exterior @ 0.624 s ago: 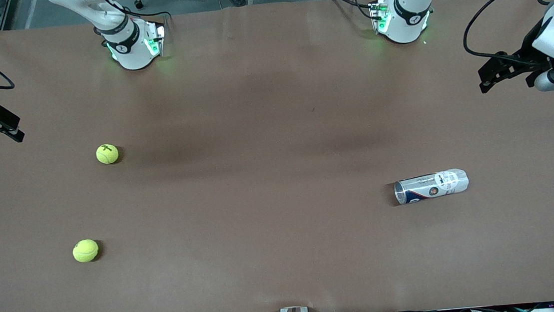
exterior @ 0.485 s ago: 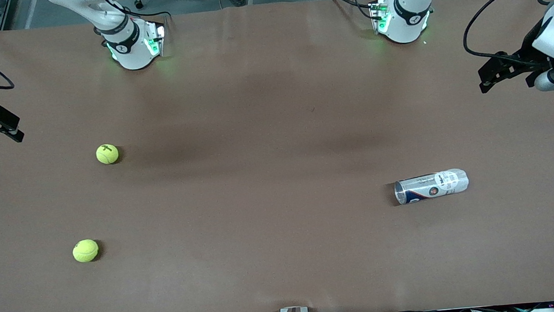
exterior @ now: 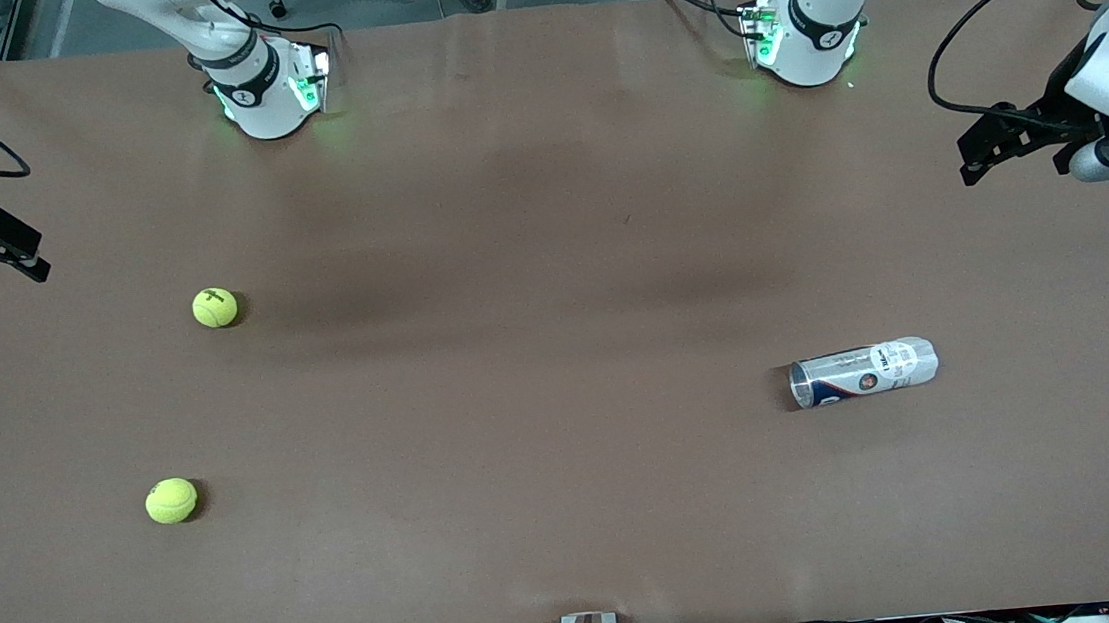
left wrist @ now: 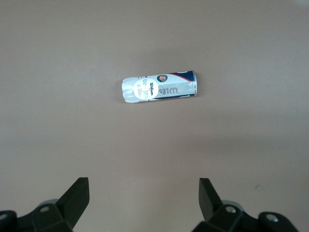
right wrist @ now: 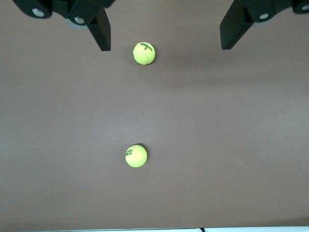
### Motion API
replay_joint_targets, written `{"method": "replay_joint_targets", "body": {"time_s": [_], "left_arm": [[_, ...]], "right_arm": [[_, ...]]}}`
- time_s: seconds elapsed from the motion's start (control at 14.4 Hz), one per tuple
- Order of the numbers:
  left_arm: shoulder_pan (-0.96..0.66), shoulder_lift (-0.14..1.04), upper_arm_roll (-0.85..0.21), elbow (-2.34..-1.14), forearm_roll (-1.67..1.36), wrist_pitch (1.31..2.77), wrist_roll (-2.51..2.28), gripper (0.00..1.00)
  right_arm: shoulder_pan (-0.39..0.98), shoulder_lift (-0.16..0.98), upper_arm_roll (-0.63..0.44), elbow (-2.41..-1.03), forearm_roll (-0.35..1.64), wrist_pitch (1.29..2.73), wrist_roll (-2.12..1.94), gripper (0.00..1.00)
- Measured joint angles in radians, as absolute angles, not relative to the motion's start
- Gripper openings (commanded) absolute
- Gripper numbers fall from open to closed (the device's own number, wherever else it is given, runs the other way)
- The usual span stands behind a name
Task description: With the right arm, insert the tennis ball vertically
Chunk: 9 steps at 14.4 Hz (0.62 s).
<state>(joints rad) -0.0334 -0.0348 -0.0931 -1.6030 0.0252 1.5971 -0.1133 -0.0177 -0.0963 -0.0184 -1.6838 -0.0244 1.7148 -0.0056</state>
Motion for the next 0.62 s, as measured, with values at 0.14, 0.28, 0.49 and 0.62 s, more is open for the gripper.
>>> {"method": "replay_joint_targets", "body": {"time_s": [0.14, 0.28, 0.49, 0.62], "left_arm": [[-0.033, -0.022, -0.093, -1.603, 0.027, 1.600, -0.088, 1.00], [-0.034, 0.007, -0.096, -1.604, 0.038, 1.620, -0.055, 1.00], [-0.045, 0.060, -0.104, -1.605, 0.056, 1.639, 0.009, 1.00], [-0.069, 0.100, -0.112, -1.606, 0.071, 1.644, 0.038, 1.00]], "right_arm": [[-0.018, -0.093, -0.018, -1.684, -0.024, 1.714, -0.006, 1.00], [-0.018, -0.087, -0.016, -1.685, -0.024, 1.714, -0.006, 1.00], [-0.018, -0.077, -0.015, -1.685, -0.024, 1.713, -0.006, 1.00], [-0.020, -0.058, -0.015, -1.689, -0.024, 1.708, -0.005, 1.00]]}}
